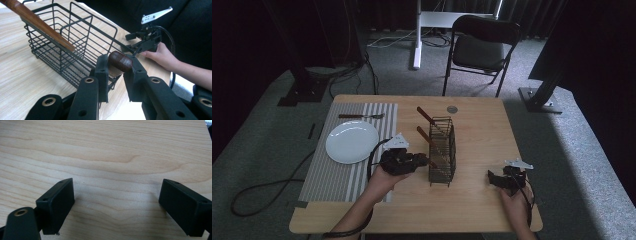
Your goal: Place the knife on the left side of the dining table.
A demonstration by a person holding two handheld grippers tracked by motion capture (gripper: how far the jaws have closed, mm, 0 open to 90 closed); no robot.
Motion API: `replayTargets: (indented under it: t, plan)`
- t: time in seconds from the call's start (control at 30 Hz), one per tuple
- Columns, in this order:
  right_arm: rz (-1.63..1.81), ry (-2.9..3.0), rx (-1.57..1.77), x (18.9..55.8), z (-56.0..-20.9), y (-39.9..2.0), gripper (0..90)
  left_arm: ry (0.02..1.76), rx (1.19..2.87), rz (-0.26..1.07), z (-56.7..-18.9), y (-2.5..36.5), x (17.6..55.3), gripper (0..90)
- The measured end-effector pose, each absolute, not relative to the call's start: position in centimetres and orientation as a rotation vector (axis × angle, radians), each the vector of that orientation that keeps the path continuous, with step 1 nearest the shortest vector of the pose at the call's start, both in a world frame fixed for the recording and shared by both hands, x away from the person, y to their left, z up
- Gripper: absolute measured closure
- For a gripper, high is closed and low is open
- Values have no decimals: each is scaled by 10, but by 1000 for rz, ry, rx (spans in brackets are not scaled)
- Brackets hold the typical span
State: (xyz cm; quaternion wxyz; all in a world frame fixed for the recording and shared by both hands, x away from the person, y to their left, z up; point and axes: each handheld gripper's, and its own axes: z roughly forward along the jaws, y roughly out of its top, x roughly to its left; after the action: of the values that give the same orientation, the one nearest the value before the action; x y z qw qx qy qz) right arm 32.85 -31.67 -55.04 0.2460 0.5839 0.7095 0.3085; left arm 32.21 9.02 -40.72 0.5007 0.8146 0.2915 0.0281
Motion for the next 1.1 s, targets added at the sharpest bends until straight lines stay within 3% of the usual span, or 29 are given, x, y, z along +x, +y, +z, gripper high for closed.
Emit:
replayTargets:
  t: [0.57,1.1]
  plan:
    - [840,1937,1593,328,-550,-317,124,682,1951,132,-391,86,318,750]
    - [841,1936,1594,329,-550,-317,124,663,1888,211,-347,117,308,751]
